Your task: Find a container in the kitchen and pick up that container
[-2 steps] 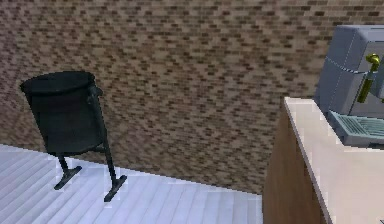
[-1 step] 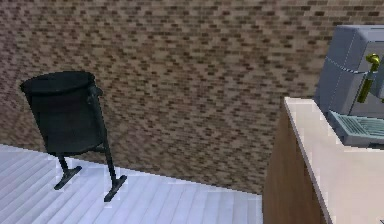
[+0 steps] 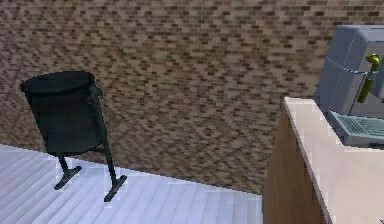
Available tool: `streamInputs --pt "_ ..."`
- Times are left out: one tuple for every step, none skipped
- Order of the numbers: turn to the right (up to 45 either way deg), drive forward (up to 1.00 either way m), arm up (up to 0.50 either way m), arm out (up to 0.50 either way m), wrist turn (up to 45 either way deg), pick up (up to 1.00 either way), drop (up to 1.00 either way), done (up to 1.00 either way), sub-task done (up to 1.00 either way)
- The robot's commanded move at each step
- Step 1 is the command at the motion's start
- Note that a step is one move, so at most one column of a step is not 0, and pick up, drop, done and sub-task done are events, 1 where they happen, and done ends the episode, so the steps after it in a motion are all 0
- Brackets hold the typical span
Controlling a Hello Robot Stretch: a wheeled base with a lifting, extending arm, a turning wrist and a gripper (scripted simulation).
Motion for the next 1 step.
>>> streamInputs --pt "0.0 0.0 0.0 0.0 0.0 0.0 0.0 1.0 0.0"
